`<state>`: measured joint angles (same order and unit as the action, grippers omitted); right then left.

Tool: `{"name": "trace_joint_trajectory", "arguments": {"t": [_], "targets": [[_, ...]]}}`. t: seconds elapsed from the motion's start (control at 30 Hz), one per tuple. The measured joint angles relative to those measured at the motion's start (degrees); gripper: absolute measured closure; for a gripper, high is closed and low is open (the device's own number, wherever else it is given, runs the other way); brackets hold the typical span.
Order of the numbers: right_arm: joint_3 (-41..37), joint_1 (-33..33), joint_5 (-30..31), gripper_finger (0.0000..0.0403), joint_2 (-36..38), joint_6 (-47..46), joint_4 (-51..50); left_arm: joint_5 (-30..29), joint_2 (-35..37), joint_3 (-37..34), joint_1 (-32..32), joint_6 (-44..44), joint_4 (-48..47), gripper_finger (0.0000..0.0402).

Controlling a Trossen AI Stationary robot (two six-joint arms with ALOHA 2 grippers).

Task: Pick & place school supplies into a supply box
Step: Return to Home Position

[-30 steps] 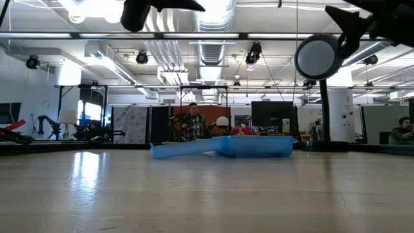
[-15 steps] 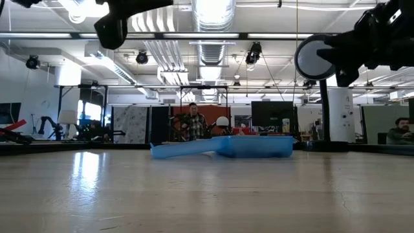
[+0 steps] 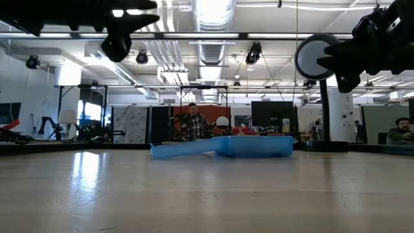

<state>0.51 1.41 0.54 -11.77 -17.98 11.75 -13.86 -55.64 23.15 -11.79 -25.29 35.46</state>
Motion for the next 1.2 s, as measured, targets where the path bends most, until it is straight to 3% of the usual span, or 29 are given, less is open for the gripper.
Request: {"name": "trace_joint_trajectory", "arguments": {"t": [0.13, 0.2, 0.7, 1.03, 1.2], "targets": [[0.0, 0.0, 0.0, 0.0273, 0.0, 0.0, 0.0, 8.7, 5.1, -0.1, 7.4, 2.0, -8.3, 0.0317], [0.0, 0.0, 0.0, 0.0275, 0.0, 0.0, 0.0, 10.2, 7.5, -0.1, 9.1, 2.6, -12.1, 0.0317], [0.0, 0.0, 0.0, 0.027, 0.0, 0.0, 0.0, 9.9, 26.3, -13.5, 10.8, 3.4, -16.2, 0.0317], [0.0, 0.0, 0.0, 0.0271, 0.0, 0.0, 0.0, 9.8, 35.4, -14.9, 12.6, 4.3, -30.0, 0.0317], [0.0, 0.0, 0.0, 0.0268, 0.0, 0.0, 0.0, 9.8, 40.3, -16.6, 12.7, 3.8, -32.2, 0.0317]]}}
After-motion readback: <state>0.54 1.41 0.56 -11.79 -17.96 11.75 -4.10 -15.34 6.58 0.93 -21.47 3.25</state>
